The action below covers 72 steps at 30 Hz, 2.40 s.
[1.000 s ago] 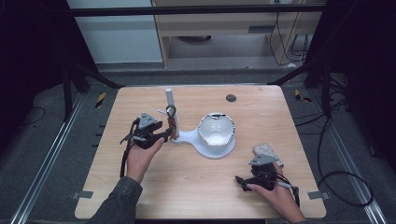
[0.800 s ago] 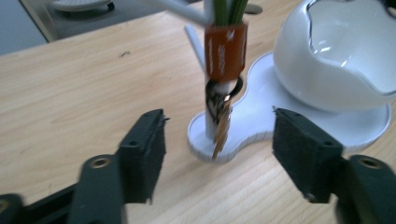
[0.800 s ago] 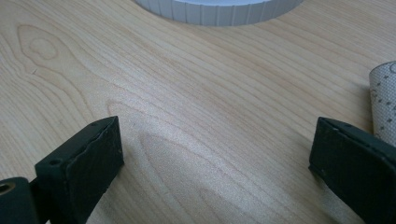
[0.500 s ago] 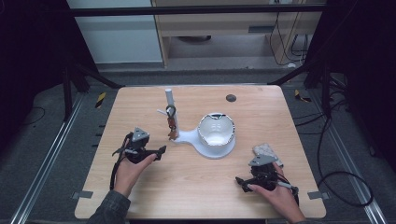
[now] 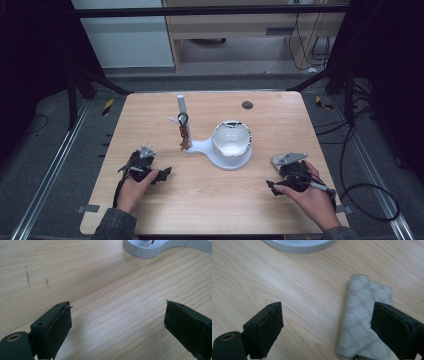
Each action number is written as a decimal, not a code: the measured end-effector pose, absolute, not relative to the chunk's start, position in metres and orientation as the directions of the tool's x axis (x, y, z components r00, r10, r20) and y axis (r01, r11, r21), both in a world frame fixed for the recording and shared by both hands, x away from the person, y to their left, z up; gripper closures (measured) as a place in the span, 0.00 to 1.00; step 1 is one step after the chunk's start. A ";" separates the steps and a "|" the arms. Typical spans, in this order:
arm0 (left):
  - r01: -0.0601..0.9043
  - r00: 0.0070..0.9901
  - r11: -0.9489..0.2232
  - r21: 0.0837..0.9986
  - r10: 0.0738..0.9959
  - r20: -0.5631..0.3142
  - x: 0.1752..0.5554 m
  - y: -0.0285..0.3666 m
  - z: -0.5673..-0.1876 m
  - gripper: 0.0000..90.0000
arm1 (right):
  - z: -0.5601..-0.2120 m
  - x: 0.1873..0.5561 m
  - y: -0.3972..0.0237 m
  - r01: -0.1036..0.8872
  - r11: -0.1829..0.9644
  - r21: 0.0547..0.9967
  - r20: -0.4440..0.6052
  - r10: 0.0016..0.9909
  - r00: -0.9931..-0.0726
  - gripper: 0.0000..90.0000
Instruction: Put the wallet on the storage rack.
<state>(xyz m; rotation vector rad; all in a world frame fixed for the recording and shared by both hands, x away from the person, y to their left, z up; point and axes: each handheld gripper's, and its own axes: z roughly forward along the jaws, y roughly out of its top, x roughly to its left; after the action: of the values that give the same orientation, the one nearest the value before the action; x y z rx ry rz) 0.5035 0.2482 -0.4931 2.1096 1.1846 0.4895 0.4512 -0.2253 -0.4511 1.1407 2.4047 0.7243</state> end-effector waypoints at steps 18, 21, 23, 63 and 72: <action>0.624 0.512 -0.381 0.682 0.859 0.012 0.504 0.247 -0.502 0.07 | -0.446 0.471 -0.265 0.748 0.465 0.474 -0.064 0.865 -0.498 0.24; 0.622 0.514 -0.384 0.682 0.858 0.015 0.504 0.247 -0.503 0.06 | -0.449 0.475 -0.264 0.768 0.452 0.453 -0.057 0.875 -0.482 0.22; 0.620 0.516 -0.391 0.681 0.856 0.022 0.503 0.246 -0.503 0.06 | -0.451 0.477 -0.263 0.781 0.443 0.439 -0.053 0.881 -0.470 0.20; 0.597 0.524 -0.389 0.702 0.851 0.027 0.503 0.243 -0.507 0.03 | -0.468 0.493 -0.262 0.847 0.442 0.296 -0.031 0.891 -0.454 0.33; 0.596 0.520 -0.383 0.706 0.854 0.024 0.503 0.243 -0.507 0.03 | -0.454 0.486 -0.252 0.764 0.568 0.305 -0.140 0.821 -0.554 0.34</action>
<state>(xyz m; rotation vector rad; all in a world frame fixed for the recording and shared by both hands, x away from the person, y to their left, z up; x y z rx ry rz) 0.5025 0.2431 -0.5069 2.1161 1.1743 0.5154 0.4863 -0.2517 -0.4539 1.3126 2.5369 0.3038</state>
